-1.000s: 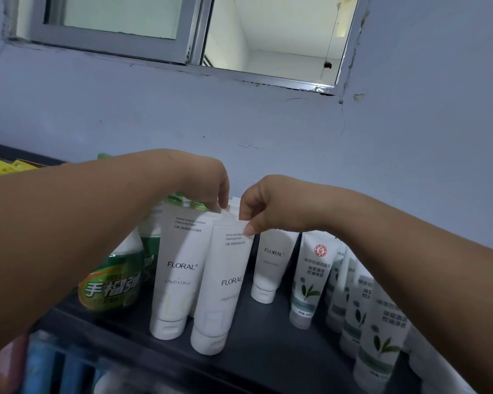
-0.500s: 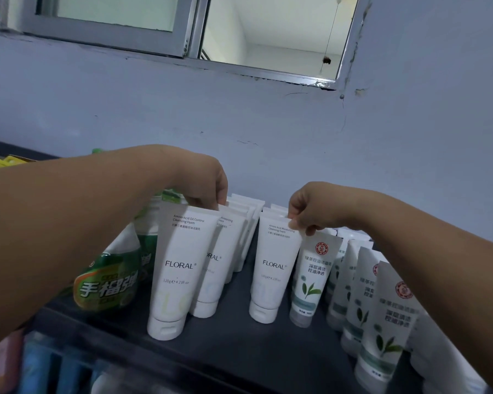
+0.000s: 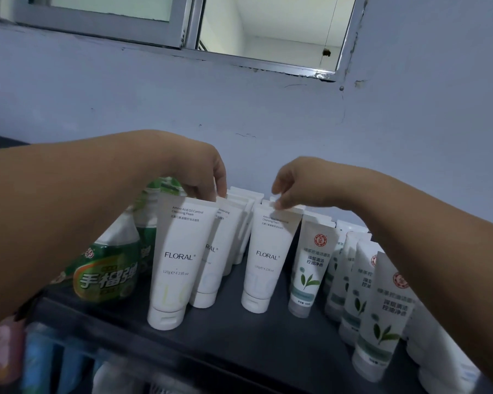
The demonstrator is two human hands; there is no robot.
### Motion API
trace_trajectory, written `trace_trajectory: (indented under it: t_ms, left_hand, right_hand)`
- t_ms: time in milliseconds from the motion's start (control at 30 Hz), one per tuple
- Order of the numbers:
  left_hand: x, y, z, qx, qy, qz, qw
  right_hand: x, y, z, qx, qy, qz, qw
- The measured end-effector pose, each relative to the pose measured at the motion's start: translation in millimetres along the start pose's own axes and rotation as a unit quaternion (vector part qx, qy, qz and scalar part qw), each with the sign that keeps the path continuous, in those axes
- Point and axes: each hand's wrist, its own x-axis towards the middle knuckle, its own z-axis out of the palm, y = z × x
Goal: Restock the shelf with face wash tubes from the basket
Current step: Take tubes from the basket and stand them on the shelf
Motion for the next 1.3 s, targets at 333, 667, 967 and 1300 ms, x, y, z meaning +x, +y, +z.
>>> trace_trajectory:
  t_ms: [333, 667, 967, 1300]
  left_hand:
    - [-29.1, 1.3, -27.3, -0.017, 0.125, 0.01, 0.992]
    - [-53.2, 6.8, -24.8, -0.014, 0.131, 0.003, 0.991]
    - [-51.0, 8.1, -11.9, 0.028, 0.104, 0.005, 0.994]
    - [-42.1, 4.3, 17.5, 0.053, 0.033, 0.011, 0.998]
  right_hand:
    - [-18.7, -78.7, 21.1, 0.091, 0.016, -0.176, 0.98]
    - [-18.7, -89.6, 34.2, -0.017, 0.053, -0.145, 0.988]
    - [-34.6, -64.1, 22.3, 0.125, 0.03, -0.123, 0.984]
    - [-50.1, -14.9, 11.1, 0.111, 0.029, -0.043, 0.993]
